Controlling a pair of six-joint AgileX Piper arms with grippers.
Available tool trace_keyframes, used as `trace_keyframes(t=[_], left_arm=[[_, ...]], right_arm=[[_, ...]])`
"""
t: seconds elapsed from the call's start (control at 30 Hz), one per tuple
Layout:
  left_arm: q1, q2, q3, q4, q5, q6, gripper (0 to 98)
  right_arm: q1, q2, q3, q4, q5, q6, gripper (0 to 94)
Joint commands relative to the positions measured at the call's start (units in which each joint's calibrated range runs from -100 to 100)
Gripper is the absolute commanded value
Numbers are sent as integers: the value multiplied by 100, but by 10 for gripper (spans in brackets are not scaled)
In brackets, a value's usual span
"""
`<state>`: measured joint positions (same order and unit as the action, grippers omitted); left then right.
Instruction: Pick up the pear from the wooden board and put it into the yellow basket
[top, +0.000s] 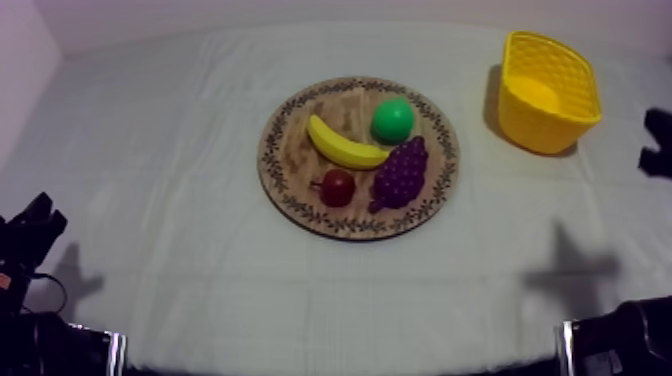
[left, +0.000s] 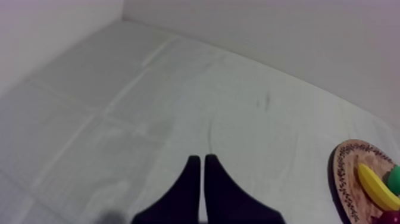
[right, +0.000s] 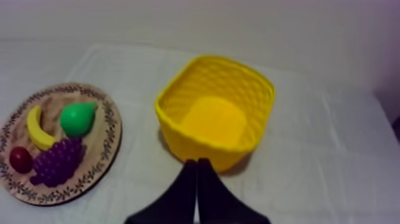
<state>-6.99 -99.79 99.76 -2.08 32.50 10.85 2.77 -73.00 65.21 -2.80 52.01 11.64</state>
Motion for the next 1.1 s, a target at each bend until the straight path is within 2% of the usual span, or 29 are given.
trace_keyframes(t=[0.0,0.17,0.37,0.47,0.57,0.77,0.97,1.07], left_arm=[[1,-4,2,0,0,0,1],[1,-4,2,0,0,1,1],[1,-4,2,0,0,1,1],[1,-4,2,0,0,1,1],[1,-4,2,0,0,1,1],[1,-4,2,0,0,1,1],[1,-4,2,0,0,1,1],[1,-4,2,0,0,1,1]], right_arm=[[-305,761,-1706,417,228,-829,6],[-937,1791,-2554,980,380,-1576,6],[-1974,3012,-2845,1934,291,-2594,6],[-2292,3605,-2965,2126,189,-2861,6],[-2436,4196,-3092,2118,24,-2968,6],[-2499,5207,-3183,1900,-458,-2964,6],[-2403,6049,-3372,1573,-797,-2775,6],[-2399,6350,-3457,1520,-856,-2745,6]])
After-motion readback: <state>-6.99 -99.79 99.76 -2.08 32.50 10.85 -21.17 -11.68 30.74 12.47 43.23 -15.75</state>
